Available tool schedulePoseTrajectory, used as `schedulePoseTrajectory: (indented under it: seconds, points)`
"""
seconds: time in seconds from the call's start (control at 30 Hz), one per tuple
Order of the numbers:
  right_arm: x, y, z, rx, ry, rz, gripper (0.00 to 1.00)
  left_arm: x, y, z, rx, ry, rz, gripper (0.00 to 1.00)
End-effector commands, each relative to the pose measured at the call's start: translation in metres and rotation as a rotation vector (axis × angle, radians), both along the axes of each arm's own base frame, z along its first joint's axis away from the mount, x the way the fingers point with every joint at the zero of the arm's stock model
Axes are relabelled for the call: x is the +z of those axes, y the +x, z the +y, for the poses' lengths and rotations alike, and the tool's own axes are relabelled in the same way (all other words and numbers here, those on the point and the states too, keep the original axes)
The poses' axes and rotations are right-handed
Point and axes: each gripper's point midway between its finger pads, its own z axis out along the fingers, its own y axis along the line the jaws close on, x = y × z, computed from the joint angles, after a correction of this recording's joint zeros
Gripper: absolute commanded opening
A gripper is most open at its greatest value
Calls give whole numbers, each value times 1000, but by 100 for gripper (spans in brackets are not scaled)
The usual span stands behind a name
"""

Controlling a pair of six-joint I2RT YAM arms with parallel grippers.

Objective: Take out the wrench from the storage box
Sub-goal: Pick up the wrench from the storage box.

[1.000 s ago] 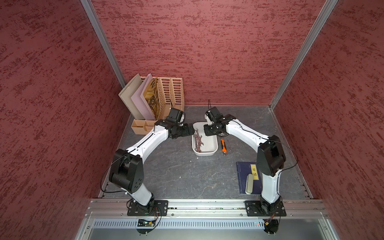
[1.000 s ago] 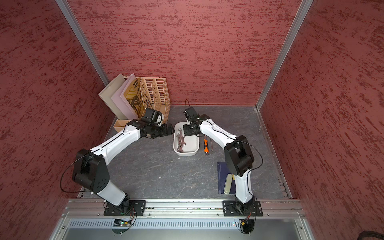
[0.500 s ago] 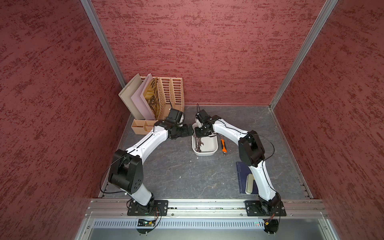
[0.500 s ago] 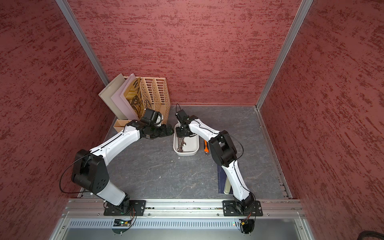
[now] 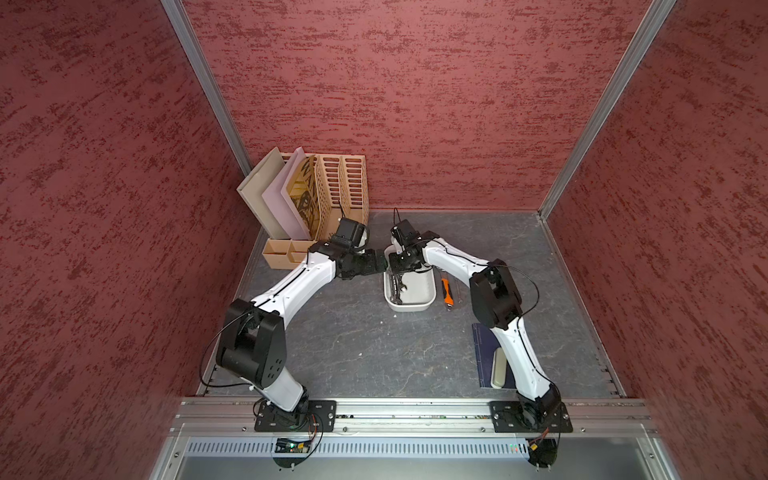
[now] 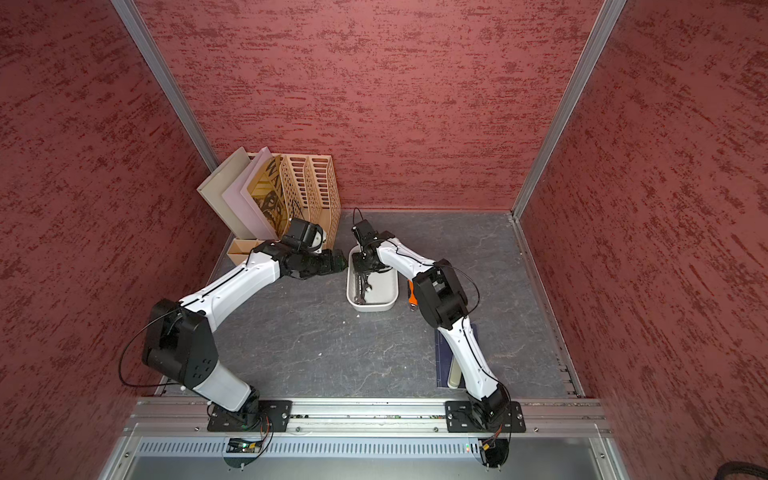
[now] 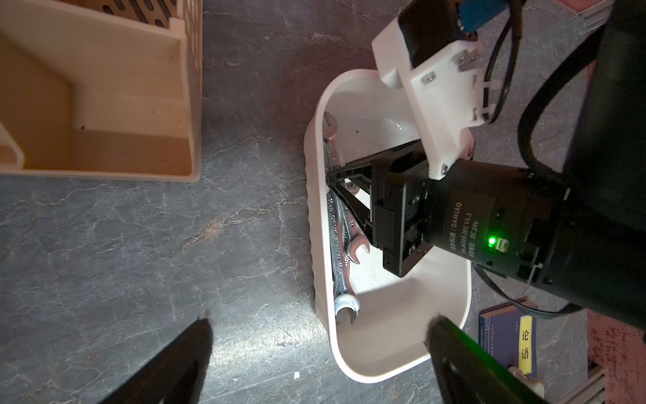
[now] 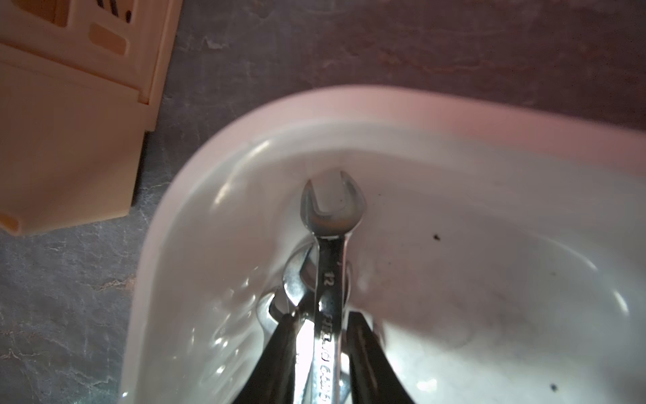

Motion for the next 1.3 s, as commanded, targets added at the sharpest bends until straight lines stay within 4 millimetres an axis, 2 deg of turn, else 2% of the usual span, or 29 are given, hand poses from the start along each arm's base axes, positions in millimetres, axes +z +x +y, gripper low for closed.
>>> schedulePoseTrajectory:
  seconds: [0.0, 0.27, 0.53, 0.67, 1.1, 1.27]
  points:
    - [2, 15, 1, -29, 3, -43, 29, 5, 0, 0, -12, -13, -22, 100]
    - [-5, 24, 3, -33, 11, -44, 29, 5, 0, 0, -13, -15, -22, 100]
    - [-23, 21, -2, -39, -24, -18, 28, 5, 2, 0, -13, -12, -25, 100]
    - [-27, 18, -4, -44, -29, -10, 19, 4, 2, 0, -13, -14, -21, 100]
    - [-16, 20, -4, -75, -8, -12, 0, 5, 4, 0, -13, -22, -21, 100]
    - [-9, 20, -2, -90, 16, -8, 0, 5, 3, 0, -15, -24, -20, 100]
